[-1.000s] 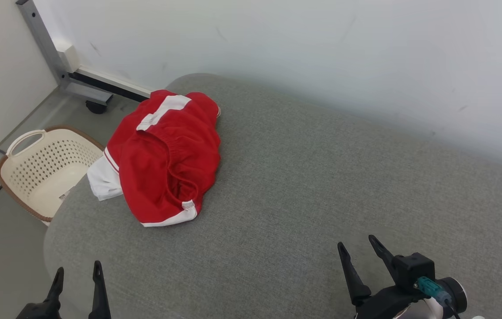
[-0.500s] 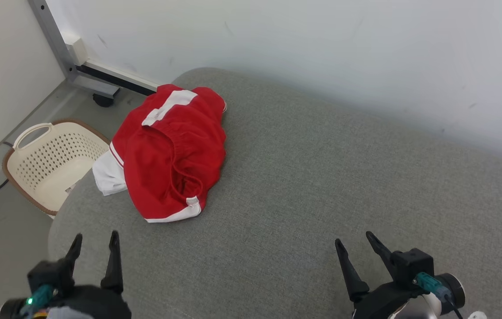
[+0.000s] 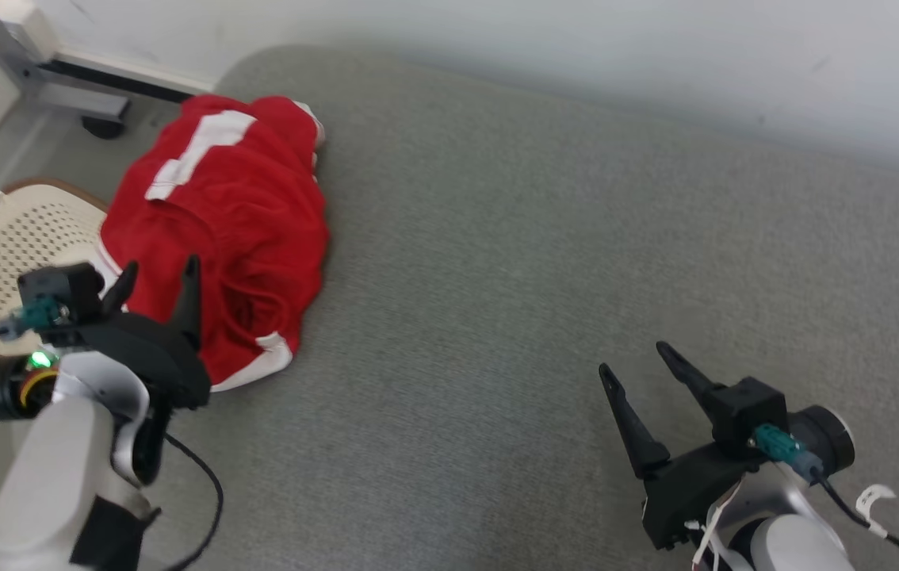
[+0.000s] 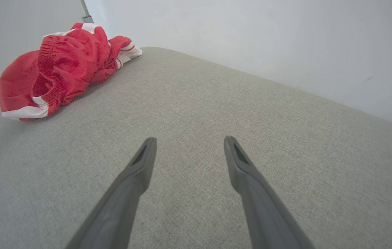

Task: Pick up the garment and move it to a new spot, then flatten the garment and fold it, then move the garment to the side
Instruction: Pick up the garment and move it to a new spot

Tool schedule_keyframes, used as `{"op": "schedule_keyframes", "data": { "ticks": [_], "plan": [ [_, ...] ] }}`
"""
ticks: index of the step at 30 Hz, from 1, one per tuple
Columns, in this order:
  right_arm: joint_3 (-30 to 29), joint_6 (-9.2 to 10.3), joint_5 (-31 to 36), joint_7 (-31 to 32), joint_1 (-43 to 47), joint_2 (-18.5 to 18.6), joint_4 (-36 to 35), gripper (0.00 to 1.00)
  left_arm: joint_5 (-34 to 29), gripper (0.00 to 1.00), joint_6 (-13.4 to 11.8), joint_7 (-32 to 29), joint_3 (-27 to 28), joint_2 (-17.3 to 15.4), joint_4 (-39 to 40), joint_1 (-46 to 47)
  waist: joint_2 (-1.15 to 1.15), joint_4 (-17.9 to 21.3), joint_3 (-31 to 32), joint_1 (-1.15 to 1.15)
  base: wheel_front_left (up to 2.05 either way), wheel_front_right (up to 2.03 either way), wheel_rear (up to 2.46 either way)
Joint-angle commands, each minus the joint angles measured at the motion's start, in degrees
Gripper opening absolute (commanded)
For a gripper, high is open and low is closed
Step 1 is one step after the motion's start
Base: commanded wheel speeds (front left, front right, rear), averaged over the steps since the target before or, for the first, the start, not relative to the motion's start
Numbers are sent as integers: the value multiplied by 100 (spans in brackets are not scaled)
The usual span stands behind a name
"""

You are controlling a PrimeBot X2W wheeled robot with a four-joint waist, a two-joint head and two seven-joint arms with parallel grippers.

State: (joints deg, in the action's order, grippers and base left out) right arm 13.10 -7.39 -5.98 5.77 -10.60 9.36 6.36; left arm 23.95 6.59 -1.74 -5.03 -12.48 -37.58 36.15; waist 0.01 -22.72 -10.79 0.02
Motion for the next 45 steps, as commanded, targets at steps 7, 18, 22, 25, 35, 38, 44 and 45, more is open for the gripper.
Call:
{"op": "schedule_keyframes", "data": {
  "ticks": [7,18,22,25,35,38,44,45],
  "plan": [
    [-88,-19,-7,155,-138,206,-408,100,206,100,48,-116,71,-296,-680,773,-1,945,-1206,-2,0,0,0],
    [-103,-19,-53,24,-183,107,-397,100,149,44,-247,-111,105,-519,-1444,1208,-1,1000,-1221,-2,0,0,0],
    [-58,-19,-103,-41,-213,73,-267,100,109,0,-254,-42,49,-531,-1535,1226,-1,964,-1058,-2,0,0,0],
    [-23,-19,-144,-151,-192,1,-130,100,60,0,-289,48,19,-599,-1582,1262,-1,958,-813,-2,0,0,0],
    [-188,-19,-286,-552,124,-352,494,100,-226,0,-317,251,-282,-668,-1031,1617,-1,1235,461,-2,0,0,0],
    [-303,-19,-277,-617,224,-422,584,100,-260,0,-251,201,-439,-537,-662,1779,-1,1469,740,-2,0,0,0],
    [-463,-19,-189,-647,351,-498,626,100,-139,0,-120,83,-730,-131,250,1930,-1,2169,1015,-2,0,0,0],
    [-479,-19,-182,-644,375,-508,620,100,-95,0,-102,64,-783,-50,404,1921,-1,2303,1032,-2,0,0,0]
  ]
}}
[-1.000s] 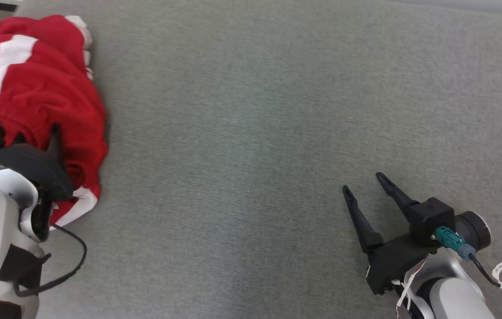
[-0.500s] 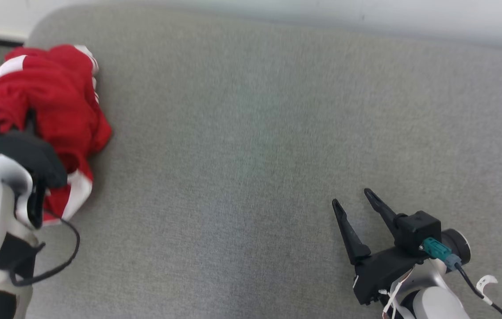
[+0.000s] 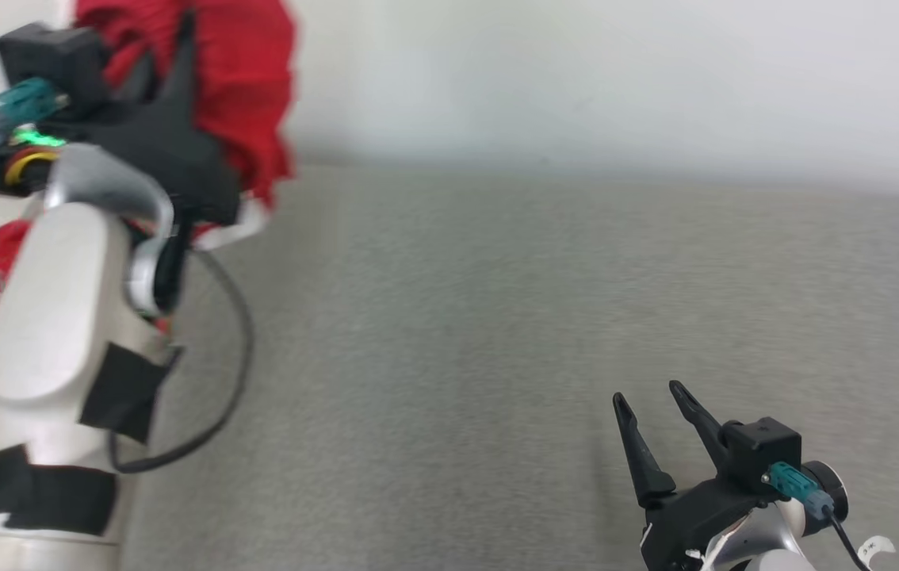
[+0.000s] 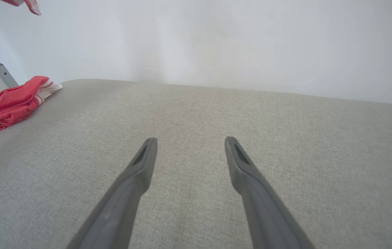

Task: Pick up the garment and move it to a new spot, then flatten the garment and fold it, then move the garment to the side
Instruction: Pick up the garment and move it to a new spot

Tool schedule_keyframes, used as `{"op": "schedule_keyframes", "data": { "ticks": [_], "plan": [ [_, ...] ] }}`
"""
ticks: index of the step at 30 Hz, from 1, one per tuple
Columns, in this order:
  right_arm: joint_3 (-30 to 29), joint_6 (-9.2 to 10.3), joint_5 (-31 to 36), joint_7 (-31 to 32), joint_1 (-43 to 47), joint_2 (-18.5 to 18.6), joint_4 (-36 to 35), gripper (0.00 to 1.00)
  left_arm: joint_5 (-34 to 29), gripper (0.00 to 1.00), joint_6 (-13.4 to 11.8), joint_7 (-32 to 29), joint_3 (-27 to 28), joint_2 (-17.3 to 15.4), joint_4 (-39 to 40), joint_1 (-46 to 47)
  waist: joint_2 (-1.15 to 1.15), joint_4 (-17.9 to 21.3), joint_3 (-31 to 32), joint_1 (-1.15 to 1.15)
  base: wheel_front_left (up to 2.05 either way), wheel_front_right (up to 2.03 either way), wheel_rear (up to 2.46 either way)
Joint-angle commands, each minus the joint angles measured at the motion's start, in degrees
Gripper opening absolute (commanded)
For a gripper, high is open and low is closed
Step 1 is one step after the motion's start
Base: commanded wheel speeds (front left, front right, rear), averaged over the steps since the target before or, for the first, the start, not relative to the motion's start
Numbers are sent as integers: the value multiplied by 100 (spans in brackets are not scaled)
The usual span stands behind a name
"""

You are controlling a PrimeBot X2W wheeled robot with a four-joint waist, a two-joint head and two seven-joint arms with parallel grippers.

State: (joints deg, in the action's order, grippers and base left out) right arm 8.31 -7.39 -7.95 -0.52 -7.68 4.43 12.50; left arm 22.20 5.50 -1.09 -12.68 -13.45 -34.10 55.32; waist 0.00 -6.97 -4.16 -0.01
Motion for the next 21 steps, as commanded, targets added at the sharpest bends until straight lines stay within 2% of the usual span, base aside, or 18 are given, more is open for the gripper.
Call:
{"op": "schedule_keyframes", "data": {
  "ticks": [1,9,15,21],
  "plan": [
    [-29,-19,28,-16,107,-23,0,100,156,0,46,-22,-56,164,213,-26,0,857,385,1,0,0,0],
    [-75,-19,44,16,141,-68,-121,100,469,0,146,-155,-762,732,1133,-827,0,1958,222,1,0,0,0],
    [-60,-19,-1,-1,136,-97,-156,100,311,0,163,-182,-1290,771,712,-1540,0,2373,-39,1,0,0,0],
    [-26,-19,-38,-36,57,-116,-126,100,230,0,180,-6,-1679,826,91,-1906,0,2479,-217,1,0,0,0]
  ]
}}
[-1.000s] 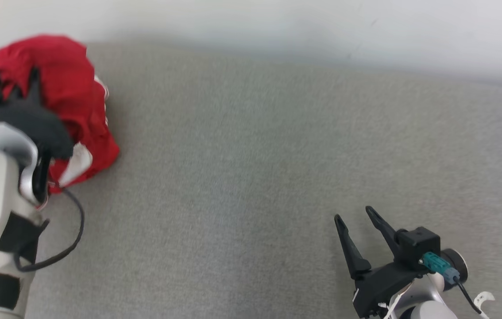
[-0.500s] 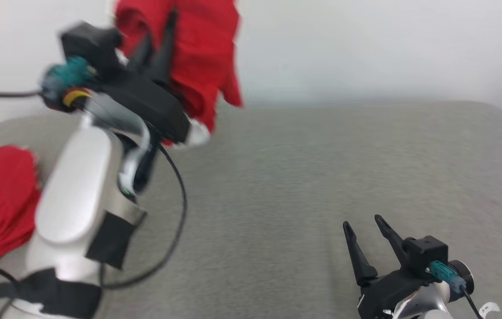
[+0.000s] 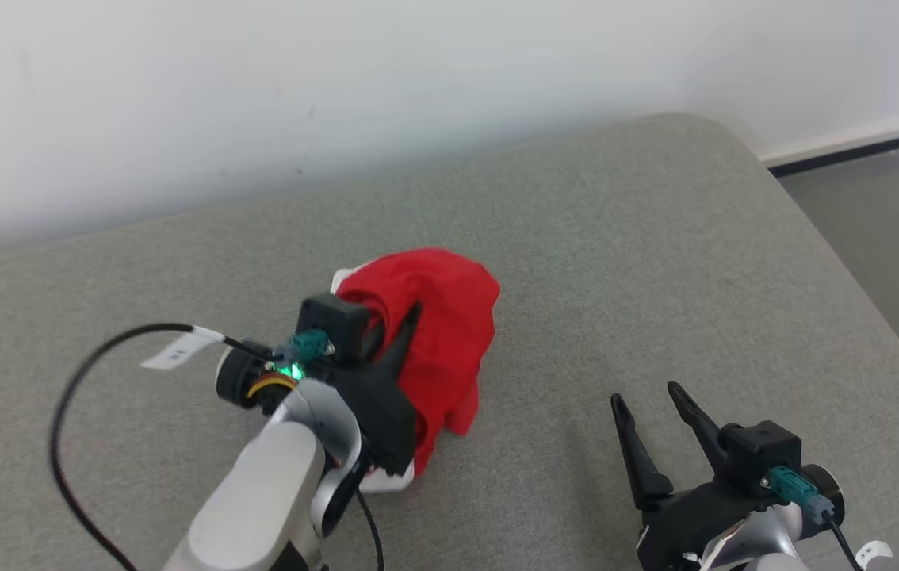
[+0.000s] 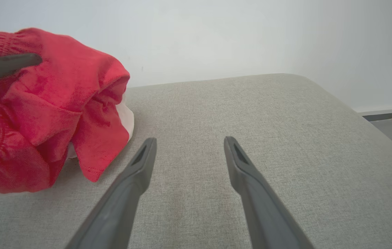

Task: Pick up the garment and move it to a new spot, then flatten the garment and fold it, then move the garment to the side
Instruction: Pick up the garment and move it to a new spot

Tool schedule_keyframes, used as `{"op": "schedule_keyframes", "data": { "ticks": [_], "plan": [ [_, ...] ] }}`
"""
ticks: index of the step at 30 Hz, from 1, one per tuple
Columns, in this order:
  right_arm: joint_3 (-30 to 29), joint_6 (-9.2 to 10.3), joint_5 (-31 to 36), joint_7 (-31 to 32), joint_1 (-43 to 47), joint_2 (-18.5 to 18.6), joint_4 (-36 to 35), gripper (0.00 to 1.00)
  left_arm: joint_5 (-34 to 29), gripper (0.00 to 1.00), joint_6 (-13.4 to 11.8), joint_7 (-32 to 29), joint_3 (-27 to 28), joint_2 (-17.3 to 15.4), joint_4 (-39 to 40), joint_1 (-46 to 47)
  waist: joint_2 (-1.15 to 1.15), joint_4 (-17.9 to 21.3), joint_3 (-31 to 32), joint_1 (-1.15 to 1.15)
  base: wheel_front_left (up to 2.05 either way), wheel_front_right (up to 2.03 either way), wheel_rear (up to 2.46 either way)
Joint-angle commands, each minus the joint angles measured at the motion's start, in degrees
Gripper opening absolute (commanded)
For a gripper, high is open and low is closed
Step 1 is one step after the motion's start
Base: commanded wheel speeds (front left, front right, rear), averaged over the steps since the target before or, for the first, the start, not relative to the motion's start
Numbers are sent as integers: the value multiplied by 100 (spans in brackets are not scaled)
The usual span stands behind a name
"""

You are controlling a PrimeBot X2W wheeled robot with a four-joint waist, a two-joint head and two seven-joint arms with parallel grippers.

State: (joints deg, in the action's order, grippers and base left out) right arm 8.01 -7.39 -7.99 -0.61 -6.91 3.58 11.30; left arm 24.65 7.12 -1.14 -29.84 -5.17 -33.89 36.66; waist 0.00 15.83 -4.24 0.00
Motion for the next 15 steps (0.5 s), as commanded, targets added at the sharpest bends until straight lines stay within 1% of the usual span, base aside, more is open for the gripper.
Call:
{"op": "schedule_keyframes", "data": {
  "ticks": [1,2,3,5,9,12,15],
  "plan": [
    [25,-19,-44,-30,-46,-35,11,100,-24,19,23,44,-33,8,-98,-87,0,203,-229,0,0,0,0],
    [45,-19,-53,-35,-69,-39,23,100,-11,46,27,95,-89,19,-230,-126,0,203,-240,0,0,0,0],
    [57,-19,-61,-42,-90,-40,40,100,38,100,30,139,-114,40,-363,-157,0,197,-246,0,0,0,0],
    [39,-19,-75,-49,-109,-31,71,100,116,100,37,224,-179,74,-586,-155,0,150,-239,0,0,0,0],
    [-42,-19,-63,-58,-62,-4,107,100,188,100,34,521,-225,102,-791,-167,0,-41,-151,0,0,0,0],
    [-137,-19,-117,-80,-2,16,68,100,171,100,21,831,-201,40,-723,-248,0,-235,-64,0,0,0,0],
    [-295,-19,-200,-60,88,15,20,100,94,100,-168,1295,-64,-134,-472,-354,0,-482,12,0,0,0,0]
  ]
}}
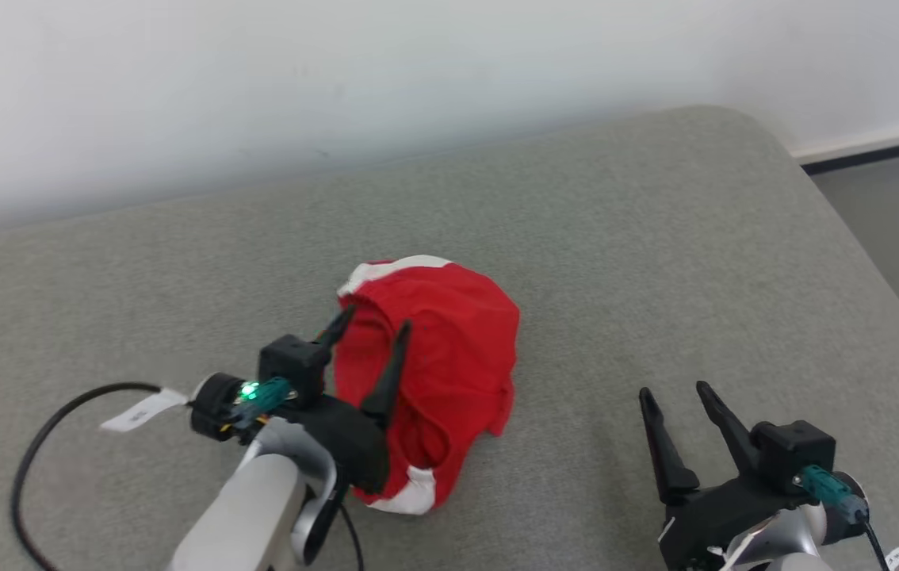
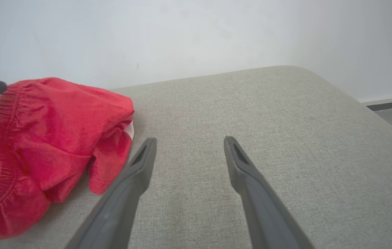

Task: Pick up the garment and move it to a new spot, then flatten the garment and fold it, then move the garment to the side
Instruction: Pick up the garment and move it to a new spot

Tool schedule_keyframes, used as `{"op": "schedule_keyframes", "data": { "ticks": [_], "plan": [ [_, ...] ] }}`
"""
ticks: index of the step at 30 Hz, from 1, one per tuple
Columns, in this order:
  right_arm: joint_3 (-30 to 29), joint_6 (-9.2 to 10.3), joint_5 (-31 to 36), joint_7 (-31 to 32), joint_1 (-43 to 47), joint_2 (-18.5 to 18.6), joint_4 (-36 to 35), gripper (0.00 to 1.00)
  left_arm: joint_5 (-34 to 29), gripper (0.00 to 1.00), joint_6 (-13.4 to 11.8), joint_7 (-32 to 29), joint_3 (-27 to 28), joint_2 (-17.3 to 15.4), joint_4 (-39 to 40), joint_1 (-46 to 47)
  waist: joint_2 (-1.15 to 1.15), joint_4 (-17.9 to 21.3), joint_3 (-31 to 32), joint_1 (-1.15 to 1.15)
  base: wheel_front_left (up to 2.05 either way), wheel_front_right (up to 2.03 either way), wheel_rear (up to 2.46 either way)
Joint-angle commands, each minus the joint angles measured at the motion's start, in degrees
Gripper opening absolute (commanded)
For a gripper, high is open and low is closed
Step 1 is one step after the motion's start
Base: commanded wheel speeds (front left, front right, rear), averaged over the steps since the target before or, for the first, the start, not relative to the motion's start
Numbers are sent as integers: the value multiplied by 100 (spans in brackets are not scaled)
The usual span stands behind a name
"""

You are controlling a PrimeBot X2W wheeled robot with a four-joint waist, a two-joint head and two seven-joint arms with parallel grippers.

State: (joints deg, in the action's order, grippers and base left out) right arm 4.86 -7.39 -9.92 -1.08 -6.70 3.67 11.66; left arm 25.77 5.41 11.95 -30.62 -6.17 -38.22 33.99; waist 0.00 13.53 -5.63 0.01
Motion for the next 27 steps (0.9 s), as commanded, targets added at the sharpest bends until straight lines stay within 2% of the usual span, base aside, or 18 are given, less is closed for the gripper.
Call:
{"op": "schedule_keyframes", "data": {
  "ticks": [1,8,12,20,27],
  "plan": [
    [-36,-19,-25,8,103,0,-34,100,25,100,-36,76,78,-71,62,-186,0,-342,173,-1,0,0,0],
    [-158,-19,-82,310,288,49,-121,100,535,100,-374,230,747,-411,736,-960,0,-852,352,-1,0,0,0],
    [-238,-19,-159,392,372,38,-220,100,781,100,-539,315,1289,-594,1443,-1465,0,-1029,430,-1,0,0,0],
    [-393,-19,-268,359,487,40,-316,100,433,100,-126,329,2477,-469,3144,-2777,0,-1210,533,-1,0,0,0],
    [-241,-19,-14,119,572,234,-288,100,-118,100,104,331,2796,-469,3450,-3683,0,-1202,586,-1,0,0,0]
  ]
}}
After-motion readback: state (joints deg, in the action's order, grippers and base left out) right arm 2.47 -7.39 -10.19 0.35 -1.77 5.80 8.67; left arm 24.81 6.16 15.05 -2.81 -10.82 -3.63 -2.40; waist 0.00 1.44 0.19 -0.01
